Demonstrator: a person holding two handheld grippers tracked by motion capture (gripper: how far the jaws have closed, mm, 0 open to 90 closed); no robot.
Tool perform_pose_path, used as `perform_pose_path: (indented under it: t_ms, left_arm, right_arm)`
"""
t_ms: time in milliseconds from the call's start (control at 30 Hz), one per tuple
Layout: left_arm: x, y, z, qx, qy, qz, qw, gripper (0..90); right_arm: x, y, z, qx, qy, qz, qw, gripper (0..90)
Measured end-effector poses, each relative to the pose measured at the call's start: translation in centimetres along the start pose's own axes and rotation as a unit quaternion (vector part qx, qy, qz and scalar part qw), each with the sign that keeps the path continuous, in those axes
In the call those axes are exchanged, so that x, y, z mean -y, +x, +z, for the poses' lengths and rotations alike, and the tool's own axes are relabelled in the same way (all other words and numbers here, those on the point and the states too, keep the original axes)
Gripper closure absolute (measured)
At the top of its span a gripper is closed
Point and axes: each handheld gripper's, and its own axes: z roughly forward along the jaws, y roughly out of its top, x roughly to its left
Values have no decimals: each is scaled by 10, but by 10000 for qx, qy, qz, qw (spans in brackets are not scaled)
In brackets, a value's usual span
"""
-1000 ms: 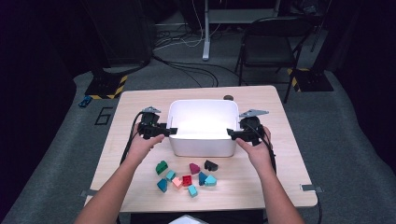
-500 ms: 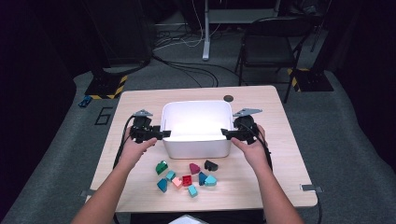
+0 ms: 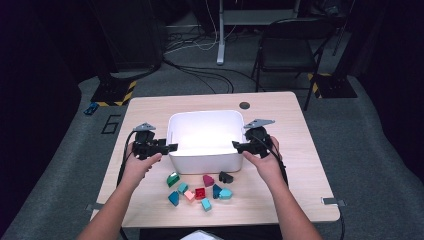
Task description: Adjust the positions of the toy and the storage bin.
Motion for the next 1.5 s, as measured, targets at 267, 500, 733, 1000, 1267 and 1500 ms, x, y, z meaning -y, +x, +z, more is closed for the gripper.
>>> perform_pose_path:
  t_ms: [267,500,733,1000,1267,1500]
  left_arm:
    - [0,1,0,-13,-46,89,9999,424]
    - [-5,-4,-12,-92,-171,288,9994,420]
    - [-10,-7,-41,-297,-239,564,9977,421]
    - [4,-3,-58,-436,-186,560,9973,421]
    - [25,1,-65,-540,-214,466,9972,438]
    - [39,3,-58,-580,-201,517,9968,446]
  right_arm:
    - [0,-1,-2,-22,-25,53,10000,385]
    - [-1,-3,-17,-10,-144,66,9999,378]
    - [5,-5,-43,62,-374,74,9993,371]
    - [14,-6,-60,102,-432,96,9990,385]
    - [23,-13,-71,193,-247,121,9994,414]
    - [32,-27,-83,245,-420,344,9982,411]
